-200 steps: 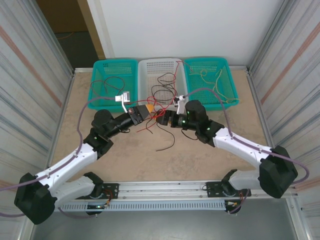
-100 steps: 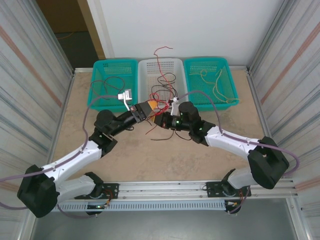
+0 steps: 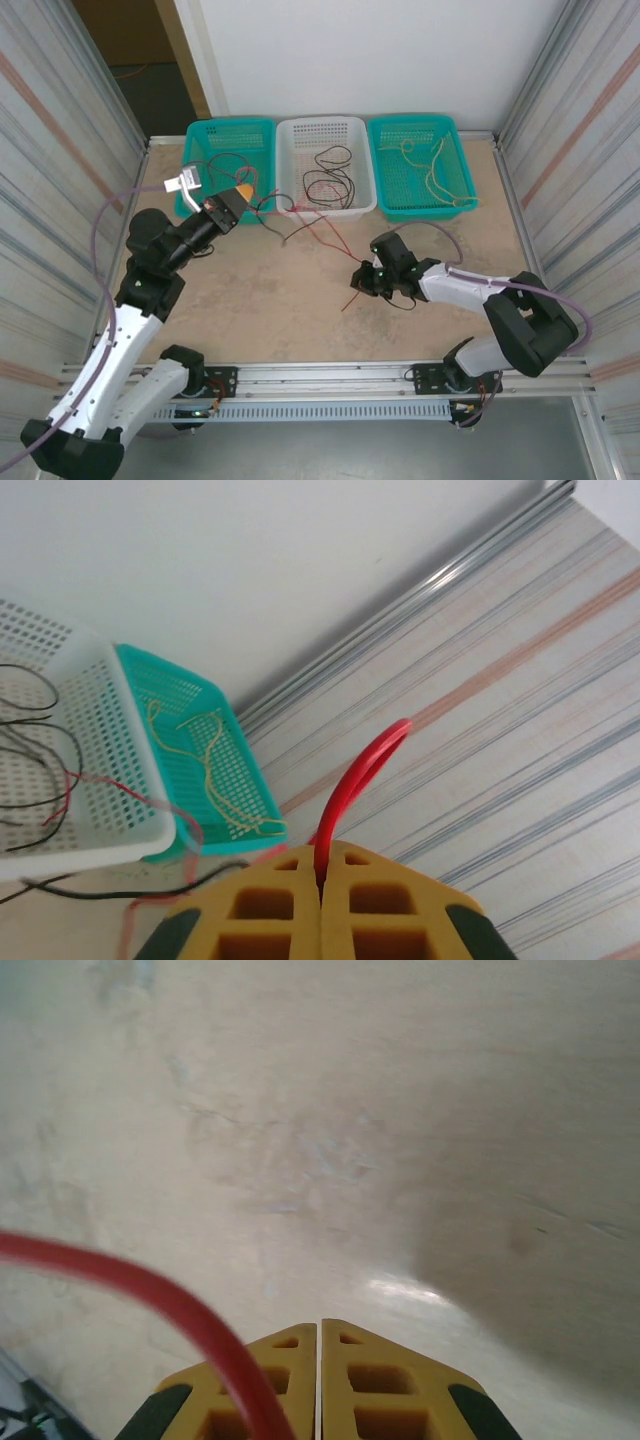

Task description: Untangle the cables

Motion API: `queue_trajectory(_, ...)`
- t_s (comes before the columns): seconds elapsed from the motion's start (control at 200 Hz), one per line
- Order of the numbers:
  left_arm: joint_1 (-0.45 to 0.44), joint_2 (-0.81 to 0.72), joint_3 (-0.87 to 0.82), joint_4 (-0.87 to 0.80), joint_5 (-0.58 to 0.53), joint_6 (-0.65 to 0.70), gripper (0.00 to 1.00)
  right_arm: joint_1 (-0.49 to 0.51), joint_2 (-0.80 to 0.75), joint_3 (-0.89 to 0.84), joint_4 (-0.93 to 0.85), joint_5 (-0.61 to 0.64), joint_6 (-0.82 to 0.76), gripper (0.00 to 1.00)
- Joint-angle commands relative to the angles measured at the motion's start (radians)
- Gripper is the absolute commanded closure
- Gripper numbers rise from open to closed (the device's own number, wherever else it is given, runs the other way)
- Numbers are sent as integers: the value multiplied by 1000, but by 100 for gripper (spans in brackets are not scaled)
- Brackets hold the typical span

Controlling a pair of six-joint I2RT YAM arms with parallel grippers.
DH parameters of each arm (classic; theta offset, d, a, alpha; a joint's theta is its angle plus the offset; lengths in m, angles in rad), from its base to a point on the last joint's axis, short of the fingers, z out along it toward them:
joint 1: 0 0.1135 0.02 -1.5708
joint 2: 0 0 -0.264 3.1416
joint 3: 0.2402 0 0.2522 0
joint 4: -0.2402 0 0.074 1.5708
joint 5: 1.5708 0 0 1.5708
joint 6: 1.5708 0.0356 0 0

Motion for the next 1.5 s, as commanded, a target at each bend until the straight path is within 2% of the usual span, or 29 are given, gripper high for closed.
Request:
queue_trajectory(0.0, 56, -26, 70, -68, 87, 62, 100, -1, -42, 20, -135, 59, -59, 100)
queue_trajectory(0.06, 107, -35, 111, -130, 106, 92, 100, -7, -43, 35, -183, 83, -76, 100)
queue_trajectory(0.125, 162, -62, 152, -208, 77, 128, 100, -30, -45, 26, -206, 76, -81, 100)
queue_trajectory(0.24, 243, -82, 187, -242, 52, 128, 100, -45, -88, -14, -238, 69, -86, 100)
queue_trajectory(0.321, 257, -54, 217, -284, 52, 141, 100, -51, -130, -26, -301, 89, -100, 100)
queue_trajectory(0.546, 259, -42, 257, -393, -46, 198, 100, -127, -312, -53, -467, 108, -158, 100)
queue_trajectory(0.646, 265, -42, 305, -484, -121, 241, 100, -131, -445, 21, -582, 141, -230, 100)
queue_trajectory(0.741, 287, -33, 361, -603, -223, 258, 100, -163, -541, 140, -737, 246, -310, 100)
queue_trajectory(0.852, 335, -42, 364, -667, -272, 231, 100, -305, -601, 214, -757, 167, -339, 100)
queue_trajectory(0.972, 362, -44, 365, -726, -302, 227, 100, -332, -673, 343, -733, 145, -362, 100)
queue_trajectory(1.027, 363, -59, 354, -689, -257, 231, 100, -332, -674, 422, -734, 179, -379, 100)
queue_trajectory(1.112, 362, -96, 299, -512, -111, 201, 100, -338, -619, 549, -742, 233, -399, 100)
queue_trajectory(1.237, 362, -94, 284, -272, 152, 144, 100, -340, -488, 698, -709, 196, -407, 100)
queue_trajectory(1.328, 360, -70, 284, -115, 362, 91, 100, -340, -421, 764, -622, 150, -400, 100)
queue_trajectory(1.383, 344, -68, 280, -107, 397, 88, 100, -338, -355, 806, -571, 122, -389, 100)
queue_trajectory(1.493, 298, -95, 246, -176, 397, 142, 100, -316, -247, 899, -475, 63, -364, 100)
